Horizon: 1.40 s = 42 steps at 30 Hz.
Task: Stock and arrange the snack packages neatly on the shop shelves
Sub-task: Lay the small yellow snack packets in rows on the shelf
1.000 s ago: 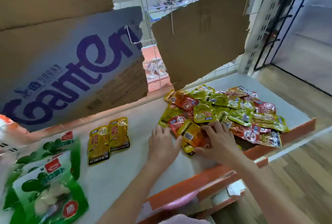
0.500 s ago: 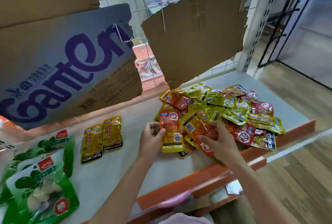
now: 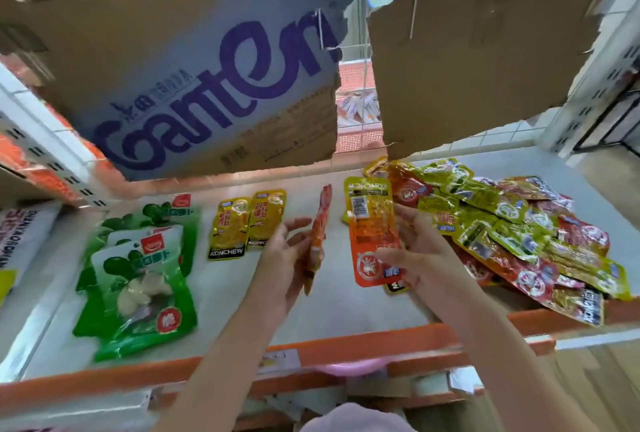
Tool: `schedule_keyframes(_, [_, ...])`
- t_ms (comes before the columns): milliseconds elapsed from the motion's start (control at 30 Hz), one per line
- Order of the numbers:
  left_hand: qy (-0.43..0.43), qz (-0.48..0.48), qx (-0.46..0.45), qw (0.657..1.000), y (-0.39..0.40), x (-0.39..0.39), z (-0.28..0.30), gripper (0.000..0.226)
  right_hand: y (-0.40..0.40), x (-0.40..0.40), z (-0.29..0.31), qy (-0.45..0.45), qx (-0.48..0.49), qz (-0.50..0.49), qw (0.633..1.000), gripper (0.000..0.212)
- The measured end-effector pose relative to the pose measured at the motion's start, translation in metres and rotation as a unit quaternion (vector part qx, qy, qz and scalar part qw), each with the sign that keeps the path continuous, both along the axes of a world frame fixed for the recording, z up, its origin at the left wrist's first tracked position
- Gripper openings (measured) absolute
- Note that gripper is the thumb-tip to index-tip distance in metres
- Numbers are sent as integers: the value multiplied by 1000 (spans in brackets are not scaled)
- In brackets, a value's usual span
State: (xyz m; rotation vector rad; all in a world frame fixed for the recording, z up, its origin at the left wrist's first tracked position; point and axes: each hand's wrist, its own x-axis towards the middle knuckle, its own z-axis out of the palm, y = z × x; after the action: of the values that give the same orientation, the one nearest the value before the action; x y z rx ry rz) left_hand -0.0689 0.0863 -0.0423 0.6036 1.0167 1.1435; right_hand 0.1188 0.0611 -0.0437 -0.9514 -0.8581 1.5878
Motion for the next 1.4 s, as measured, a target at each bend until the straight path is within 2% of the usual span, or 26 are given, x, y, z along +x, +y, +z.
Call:
schedule_keyframes(67, [-60,-3,-28,998,-5,-10,6,14,2,-13,6,43,-12,51,998,55])
schedule_keyframes(100, [-98,-17,-46,994,-9,-15,9,19,3,-21,10,70,-26,76,994,51])
schedule_keyframes(167, [-170,-57,-63,982,-15,-25,14,42,5,-34,16,113,-63,107,986,43])
schedule_keyframes(267, [-237,-94,-62,965,-22,-38,18,66,7,-50,18,148,-111,120,976,42])
schedule_keyframes(367, [-251,-105,-49,961,-29,-51,20,73,8,-63,17,202,-124,142,961,68])
schedule_keyframes(433, [-230,-103,-23,967,-33,-59,21,64,8,-69,17,230,-116,162,953,74])
schedule_keyframes(533, [-187,-78,-12,979,-34,-68,20,45,8,-77,22,200,-112,156,961,55])
schedule_keyframes(600, [-174,-43,-11,984,-34,-77,19,36,8,-86,28,151,-114,101,977,33])
schedule_keyframes(733, [-122,-36,16,992,-34,-92,17,26,11,-96,26,37,-106,-60,992,17])
schedule_keyframes(767, [-111,-43,20,993,-35,-93,16,31,11,-99,25,-6,-84,-60,995,17])
schedule_keyframes(800, [-100,-53,23,993,-36,-95,15,47,11,-101,24,-34,-49,-45,997,19])
schedule_keyframes(867, [-51,-78,27,995,-40,-95,11,76,9,-104,26,-33,38,-3,999,27])
schedule_keyframes(900, [-22,-86,33,995,-42,-94,9,75,8,-106,28,-28,66,13,997,32])
schedule_keyframes(1000, [45,-51,66,995,-45,-87,12,31,6,-110,29,-8,76,33,997,35])
schedule_keyframes(1033, [67,-20,73,995,-44,-86,11,26,5,-110,30,-10,69,40,997,31])
schedule_keyframes(1133, [80,65,58,993,-40,-93,12,30,6,-106,35,-46,58,65,995,17])
schedule_keyframes(1200, [93,89,58,990,-37,-104,14,39,9,-98,39,-61,62,70,994,23])
schedule_keyframes(1267, [108,104,64,987,-35,-113,16,37,12,-91,42,-90,66,69,991,31])
schedule_keyframes(1400, [129,117,68,982,-32,-120,17,30,14,-94,40,-196,75,109,972,26])
